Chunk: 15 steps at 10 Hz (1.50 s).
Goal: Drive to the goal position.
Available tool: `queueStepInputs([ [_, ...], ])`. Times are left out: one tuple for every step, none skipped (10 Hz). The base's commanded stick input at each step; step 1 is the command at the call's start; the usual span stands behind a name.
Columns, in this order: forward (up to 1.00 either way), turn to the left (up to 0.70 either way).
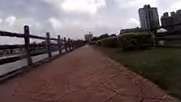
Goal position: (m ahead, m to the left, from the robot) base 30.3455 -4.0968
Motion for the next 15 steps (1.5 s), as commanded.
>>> queueStepInputs([
  [0.70,0.00],
  [0.70,0.00],
  [0.70,0.00],
  [0.70,0.00],
  [0.70,0.00],
  [0.70,0.00],
  [0.70,0.00],
  [0.70,0.00],
  [0.70,0.00],
  [0.70,0.00],
  [0.70,0.00],
  [0.70,0.00],
  [0.70,0.00],
  [0.70,0.00],
  [0.70,0.00],
])
